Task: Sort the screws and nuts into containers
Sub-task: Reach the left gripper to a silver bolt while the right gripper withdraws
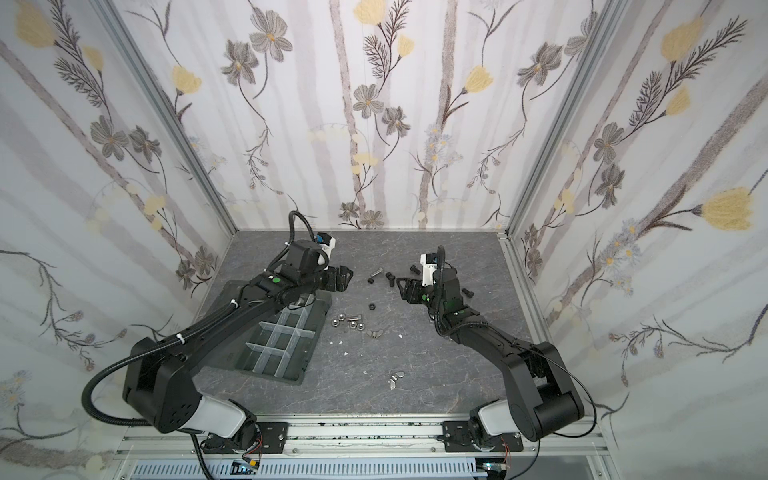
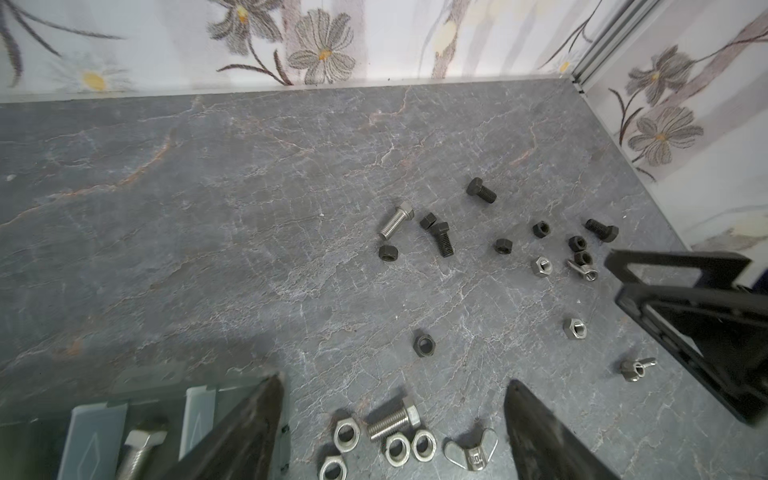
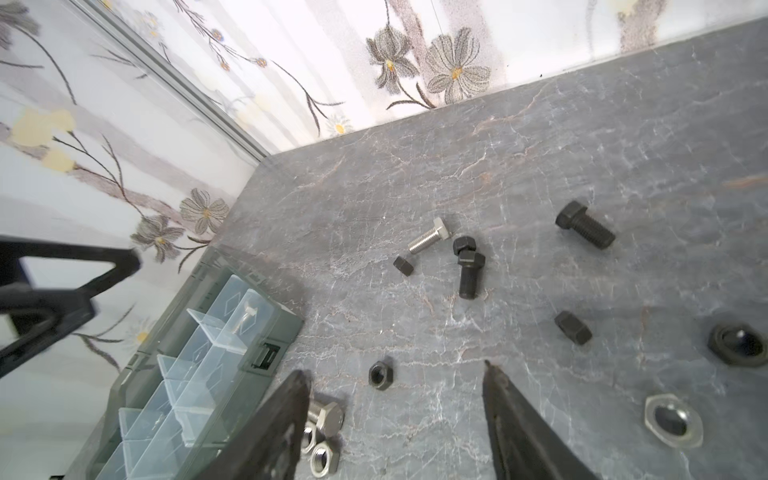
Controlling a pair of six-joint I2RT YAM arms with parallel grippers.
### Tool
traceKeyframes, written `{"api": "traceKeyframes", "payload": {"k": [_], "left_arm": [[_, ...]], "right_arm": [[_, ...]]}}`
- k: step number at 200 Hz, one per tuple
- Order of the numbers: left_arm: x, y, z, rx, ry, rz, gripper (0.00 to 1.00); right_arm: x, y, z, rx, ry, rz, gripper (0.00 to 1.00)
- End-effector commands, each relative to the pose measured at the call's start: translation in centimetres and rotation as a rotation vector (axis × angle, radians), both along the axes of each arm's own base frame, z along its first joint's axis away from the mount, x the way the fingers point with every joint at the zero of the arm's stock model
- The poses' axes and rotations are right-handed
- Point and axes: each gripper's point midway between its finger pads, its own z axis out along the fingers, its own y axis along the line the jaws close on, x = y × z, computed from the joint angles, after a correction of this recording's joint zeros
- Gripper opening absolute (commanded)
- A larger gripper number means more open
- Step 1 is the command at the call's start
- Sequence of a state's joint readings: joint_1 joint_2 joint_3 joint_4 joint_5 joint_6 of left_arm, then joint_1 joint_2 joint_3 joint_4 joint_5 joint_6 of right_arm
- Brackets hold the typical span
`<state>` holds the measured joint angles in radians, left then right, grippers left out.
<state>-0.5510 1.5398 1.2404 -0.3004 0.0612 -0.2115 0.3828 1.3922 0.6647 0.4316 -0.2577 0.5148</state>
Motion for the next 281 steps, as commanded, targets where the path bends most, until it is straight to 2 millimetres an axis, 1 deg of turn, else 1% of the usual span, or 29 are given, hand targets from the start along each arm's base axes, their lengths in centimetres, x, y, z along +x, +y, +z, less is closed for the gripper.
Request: {"api": "traceKeyframes", "payload": {"k": [1, 7, 15, 20, 28, 38, 60, 73, 87, 96, 117, 132, 161, 190, 211, 221, 281], "left_arm": [[1.1, -1.0, -1.8, 0.08, 0.042, -0.064, 0.89], [1.5, -1.4, -2.6, 0.092, 0.057, -0.072, 0.91], [2.0, -1.9, -3.2, 0.098, 0.066, -0.084, 0.92], [2.4, -2.1, -3.6, 0.103, 0.072, -0.088, 0.92], [3.0, -2.6, -4.2, 0.111, 0.077, -0.096, 0.92], [3.9, -3.1, -5.0, 0.124, 0.085, -0.103, 0.92], [5.8, -4.0, -6.6, 0.163, 0.094, -0.105, 0.84], [6.8, -4.9, -7.2, 0.184, 0.084, -0.117, 0.8], [7.7, -5.7, -8.1, 0.22, 0.073, -0.137, 0.76], [8.1, -6.3, -9.1, 0.252, 0.078, -0.156, 0.74], [8.8, -7.8, -10.4, 0.295, 0.08, -0.21, 0.72], [9.2, -8.3, -11.3, 0.301, 0.088, -0.227, 0.69], [9.8, -8.8, -13.1, 0.312, 0.103, -0.237, 0.62], [10.5, -9.1, -14.5, 0.331, 0.108, -0.242, 0.6], [10.9, -9.7, -15.1, 0.33, 0.115, -0.26, 0.58], [11.1, -9.9, -15.8, 0.336, 0.125, -0.267, 0.57], [12.8, -9.9, -17.5, 0.371, 0.108, -0.241, 0.46]], "right_arm": [[-0.3, -0.5, 2.7, 0.149, -0.091, -0.05, 0.67], [-0.9, -0.7, 2.4, 0.173, -0.086, -0.054, 0.67], [-1.5, -0.8, 2.0, 0.195, -0.083, -0.053, 0.66], [-2.0, -0.9, 1.4, 0.201, -0.073, -0.053, 0.66], [-2.5, -1.1, 1.0, 0.201, -0.066, -0.055, 0.65], [-3.0, -1.8, 0.4, 0.196, -0.064, -0.078, 0.65], [-4.1, -3.2, -0.2, 0.179, -0.08, -0.127, 0.63], [-4.4, -4.0, 0.1, 0.169, -0.101, -0.16, 0.62], [-4.6, -4.6, 1.0, 0.167, -0.133, -0.186, 0.61], [-4.8, -4.9, 1.4, 0.167, -0.147, -0.198, 0.61], [-5.1, -5.7, 2.2, 0.169, -0.177, -0.229, 0.61], [-5.3, -6.2, 2.3, 0.168, -0.186, -0.247, 0.6], [-5.5, -6.1, 2.8, 0.178, -0.196, -0.242, 0.6], [-5.5, -5.9, 2.7, 0.189, -0.189, -0.23, 0.6], [-5.5, -5.7, 2.6, 0.193, -0.183, -0.225, 0.6], [-5.5, -5.7, 2.4, 0.191, -0.18, -0.224, 0.6], [-5.4, -5.5, 2.1, 0.19, -0.17, -0.218, 0.6]]}}
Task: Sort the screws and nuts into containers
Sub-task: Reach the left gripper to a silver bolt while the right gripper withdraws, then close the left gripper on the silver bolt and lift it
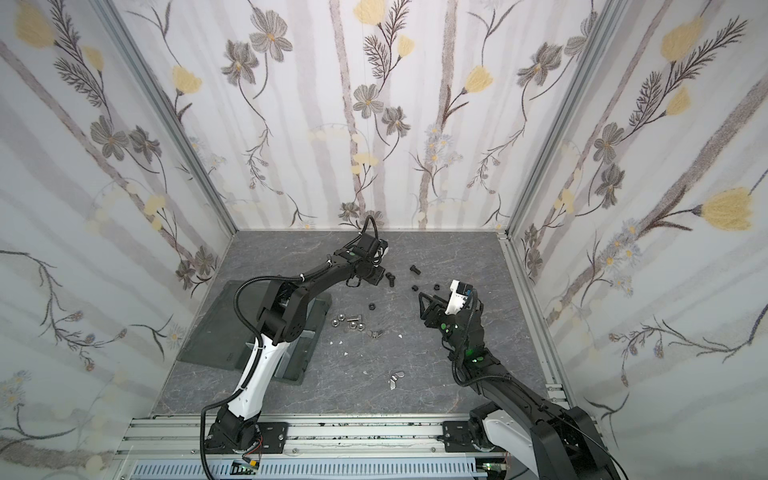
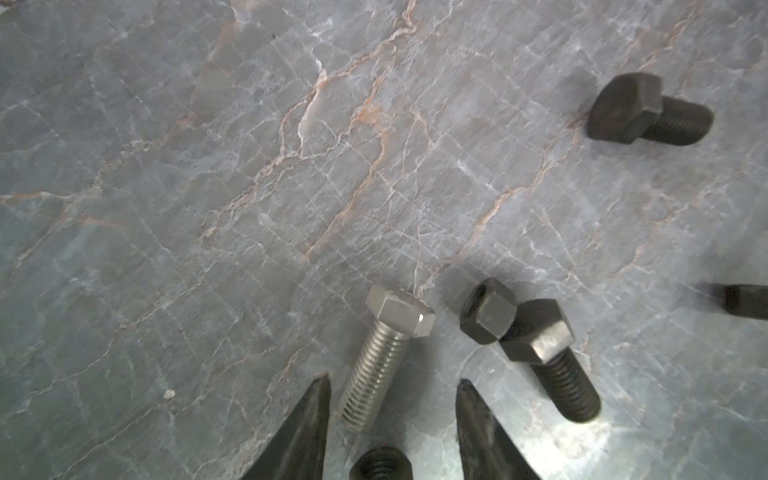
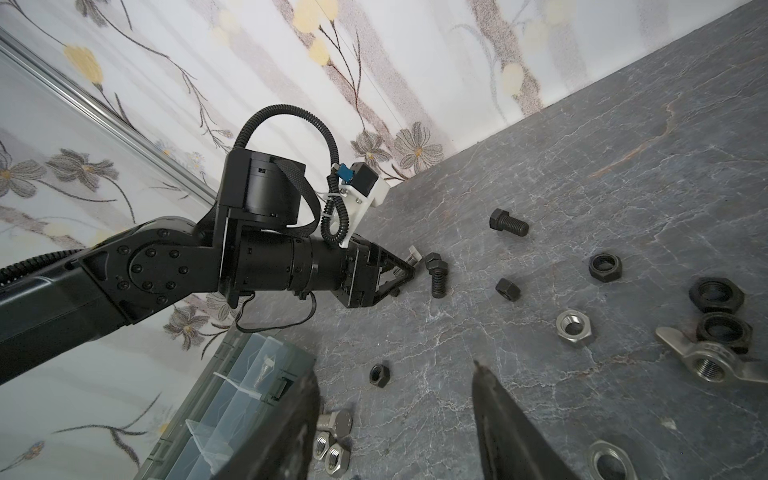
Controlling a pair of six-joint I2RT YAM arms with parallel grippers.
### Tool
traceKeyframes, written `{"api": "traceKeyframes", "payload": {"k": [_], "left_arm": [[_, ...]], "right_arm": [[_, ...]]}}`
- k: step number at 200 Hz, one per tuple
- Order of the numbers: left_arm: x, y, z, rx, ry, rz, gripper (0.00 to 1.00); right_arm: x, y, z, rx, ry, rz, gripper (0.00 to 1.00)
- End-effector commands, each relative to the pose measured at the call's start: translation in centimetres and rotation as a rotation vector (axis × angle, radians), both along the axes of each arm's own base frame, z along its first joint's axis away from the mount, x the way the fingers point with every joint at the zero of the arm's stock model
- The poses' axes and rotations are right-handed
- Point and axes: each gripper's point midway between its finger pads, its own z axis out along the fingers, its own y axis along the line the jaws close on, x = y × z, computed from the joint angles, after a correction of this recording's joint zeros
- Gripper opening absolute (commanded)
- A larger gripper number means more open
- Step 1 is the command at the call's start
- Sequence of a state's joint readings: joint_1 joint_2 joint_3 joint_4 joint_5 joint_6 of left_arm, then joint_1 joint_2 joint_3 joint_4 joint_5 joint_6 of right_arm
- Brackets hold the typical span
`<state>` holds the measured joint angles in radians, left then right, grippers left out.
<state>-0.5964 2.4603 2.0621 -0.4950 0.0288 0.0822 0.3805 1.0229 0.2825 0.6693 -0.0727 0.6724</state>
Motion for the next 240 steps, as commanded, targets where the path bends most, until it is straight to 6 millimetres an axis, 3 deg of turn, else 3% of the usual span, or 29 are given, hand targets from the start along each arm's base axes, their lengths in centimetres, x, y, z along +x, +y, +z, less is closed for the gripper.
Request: {"api": "traceKeyframes", "payload": {"k": [1, 53, 122, 145, 182, 240], "left_arm": [[0.6, 0.2, -0.5, 0.026, -0.016, -0.004, 0.46], [1.3, 0.1, -2.2, 0.019, 0.011, -0.005, 0.38], [1.4, -0.2, -1.4, -0.01, 0.01, 0.012, 0.15], [1.5, -0.1, 0.0, -0.037, -0.016, 0.035, 0.14], [1.1, 0.3, 4.1, -0.106, -0.076, 0.077, 0.12], [-1.8, 2.5, 8.9, -0.166, -0.118, 0.127, 0.12]], "right_arm": [[0.2, 0.2, 0.7, 0.019, -0.027, 0.005, 0.6], [0.3, 0.4, 0.2, 0.02, -0.012, 0.012, 0.6], [0.3, 0.4, 0.3, 0.019, -0.014, 0.011, 0.6], [0.3, 0.5, 0.4, 0.02, -0.016, 0.017, 0.6], [0.4, 1.0, 0.4, 0.003, -0.005, 0.041, 0.61], [0.7, 3.6, -0.1, 0.003, 0.041, 0.163, 0.61]]}}
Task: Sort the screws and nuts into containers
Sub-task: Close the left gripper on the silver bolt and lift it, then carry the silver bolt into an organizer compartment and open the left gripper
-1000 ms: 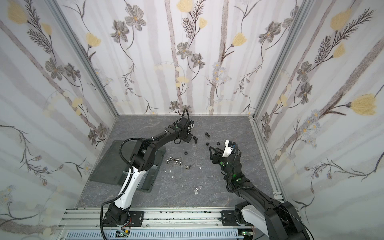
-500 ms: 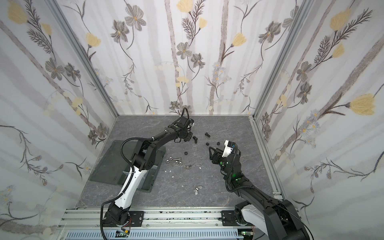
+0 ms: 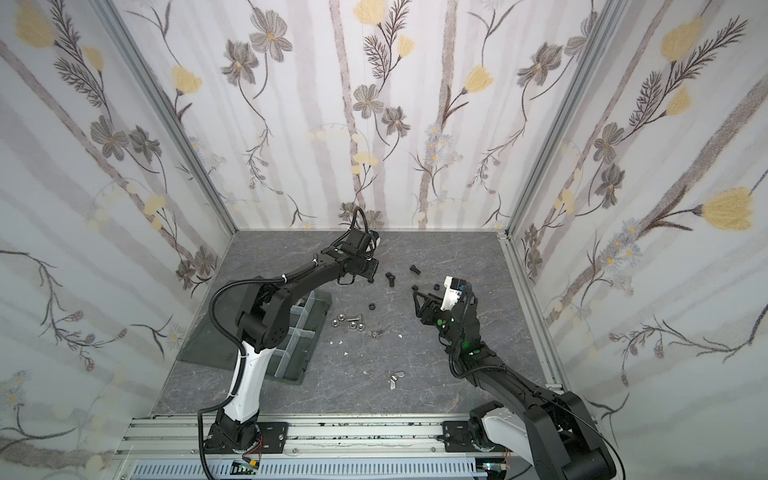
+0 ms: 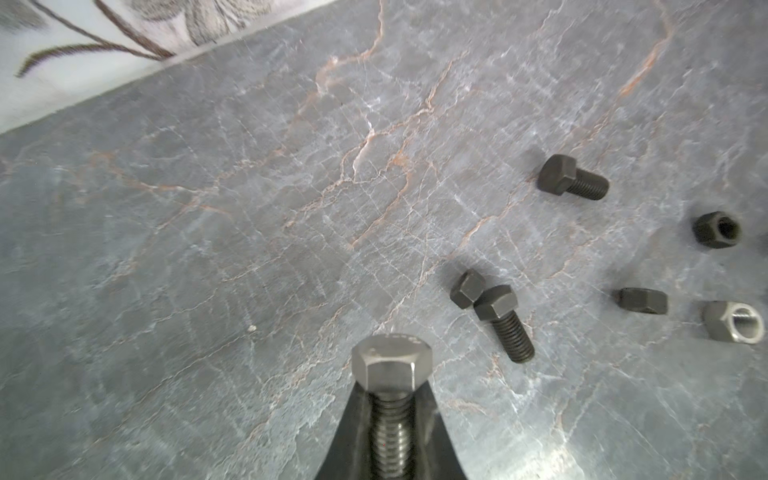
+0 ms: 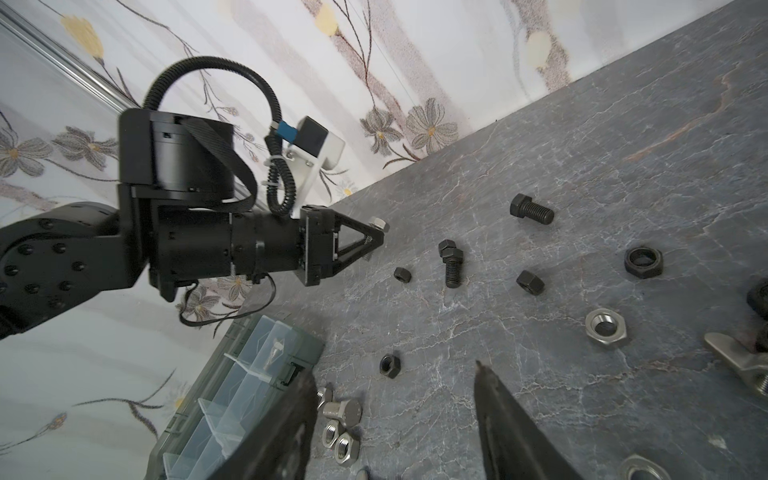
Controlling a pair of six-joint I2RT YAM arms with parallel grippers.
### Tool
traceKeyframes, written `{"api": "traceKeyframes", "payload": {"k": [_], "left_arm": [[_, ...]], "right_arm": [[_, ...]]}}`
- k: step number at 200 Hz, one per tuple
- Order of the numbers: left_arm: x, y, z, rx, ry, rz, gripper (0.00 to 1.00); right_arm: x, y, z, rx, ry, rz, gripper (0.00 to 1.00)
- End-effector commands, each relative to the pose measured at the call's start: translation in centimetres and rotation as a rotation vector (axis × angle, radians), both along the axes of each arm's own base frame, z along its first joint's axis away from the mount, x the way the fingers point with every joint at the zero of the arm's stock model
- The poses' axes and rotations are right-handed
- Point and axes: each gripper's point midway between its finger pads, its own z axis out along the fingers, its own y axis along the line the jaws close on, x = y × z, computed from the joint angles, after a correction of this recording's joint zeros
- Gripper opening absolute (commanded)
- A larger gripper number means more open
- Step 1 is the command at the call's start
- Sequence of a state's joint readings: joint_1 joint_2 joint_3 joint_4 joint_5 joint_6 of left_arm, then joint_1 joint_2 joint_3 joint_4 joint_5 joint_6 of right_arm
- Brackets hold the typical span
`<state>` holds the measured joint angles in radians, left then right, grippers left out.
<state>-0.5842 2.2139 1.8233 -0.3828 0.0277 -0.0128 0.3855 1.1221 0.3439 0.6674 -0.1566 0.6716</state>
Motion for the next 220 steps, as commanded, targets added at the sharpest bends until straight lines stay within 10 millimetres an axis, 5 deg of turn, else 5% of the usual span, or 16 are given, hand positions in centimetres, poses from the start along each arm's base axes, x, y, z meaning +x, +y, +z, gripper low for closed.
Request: {"api": "traceKeyframes", "payload": {"k": [1, 54, 102, 220], "left_arm": [[-0.4, 0.6, 2.3, -0.05, -0.047, 0.039, 0.12], [-4.0, 3.2, 4.1, -0.078, -0.05, 0.073, 0.12], [-5.2, 5.2, 4.9, -0.1, -0.044, 0.151, 0.1], [-9.8, 18.8, 2.6, -0.147, -0.022, 0.522, 0.1]], "right_arm": [[-0.1, 1.5, 0.4, 0.006, 0.0, 0.075, 0.61], [0.0, 4.0, -0.1, -0.049, 0.024, 0.134, 0.61], [-0.5, 5.2, -0.1, -0.088, 0.04, 0.166, 0.61], [-2.1, 6.4, -1.3, -0.13, 0.064, 0.221, 0.62]]}}
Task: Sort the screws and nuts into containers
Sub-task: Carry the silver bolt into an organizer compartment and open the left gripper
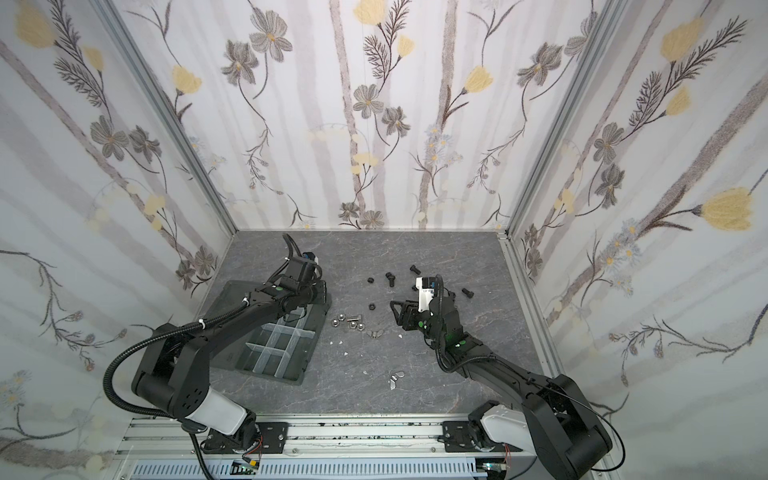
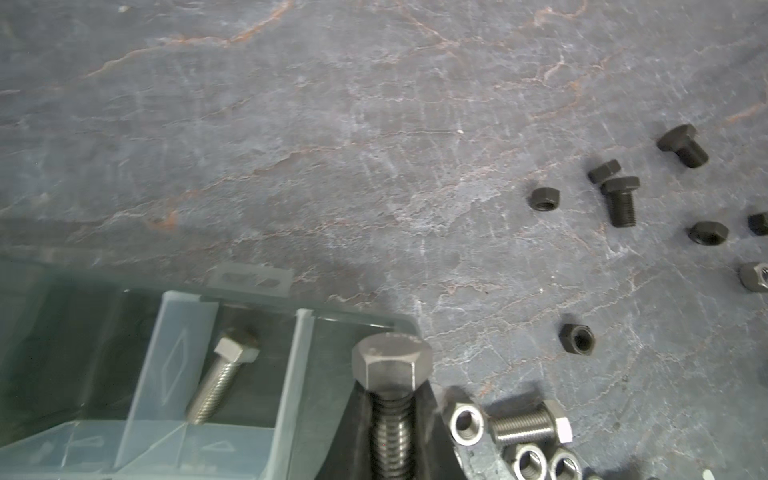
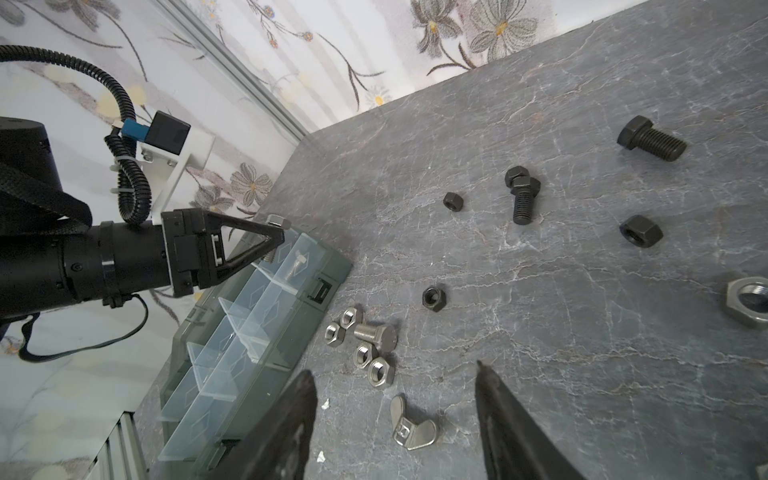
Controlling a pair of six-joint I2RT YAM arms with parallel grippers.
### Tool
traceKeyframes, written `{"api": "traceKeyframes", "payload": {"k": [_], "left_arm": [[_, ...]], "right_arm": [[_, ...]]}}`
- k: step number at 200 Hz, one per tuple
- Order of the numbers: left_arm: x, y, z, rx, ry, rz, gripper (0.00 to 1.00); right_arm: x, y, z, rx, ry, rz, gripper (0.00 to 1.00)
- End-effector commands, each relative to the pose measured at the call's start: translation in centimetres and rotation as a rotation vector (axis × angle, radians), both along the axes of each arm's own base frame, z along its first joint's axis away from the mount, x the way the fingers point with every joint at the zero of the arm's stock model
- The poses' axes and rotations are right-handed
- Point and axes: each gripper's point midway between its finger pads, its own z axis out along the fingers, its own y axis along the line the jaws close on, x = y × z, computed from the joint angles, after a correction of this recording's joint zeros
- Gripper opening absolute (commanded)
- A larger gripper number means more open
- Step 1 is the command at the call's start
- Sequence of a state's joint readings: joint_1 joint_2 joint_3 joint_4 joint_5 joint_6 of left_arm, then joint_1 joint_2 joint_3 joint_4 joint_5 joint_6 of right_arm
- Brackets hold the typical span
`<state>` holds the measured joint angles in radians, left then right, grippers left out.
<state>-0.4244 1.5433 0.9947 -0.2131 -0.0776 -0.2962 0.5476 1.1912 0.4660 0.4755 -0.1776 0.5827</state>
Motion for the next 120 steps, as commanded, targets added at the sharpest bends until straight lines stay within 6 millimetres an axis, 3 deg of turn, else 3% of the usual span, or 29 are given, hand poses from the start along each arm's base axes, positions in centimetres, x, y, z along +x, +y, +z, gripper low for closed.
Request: {"api": "traceKeyframes", "payload": {"k": [1, 62, 120], "left_arm": [[0.7, 1.8, 0.9, -0.026, -0.05, 0.084, 0.1], [-0.6, 6.5, -1.0, -0.017, -0.022, 0.198, 0.1], [0.7, 7.0, -1.5, -0.029, 0.0, 0.216, 0.1]], "right_arm": [[0.0, 0.3, 0.1, -0.001, -0.011, 0.016, 0.62], [-0.1, 0.7, -0.6, -0.011, 0.002, 0.034, 0.62], [-0.2, 0.9, -1.4, -0.014, 0.014, 0.042, 0.62]]}}
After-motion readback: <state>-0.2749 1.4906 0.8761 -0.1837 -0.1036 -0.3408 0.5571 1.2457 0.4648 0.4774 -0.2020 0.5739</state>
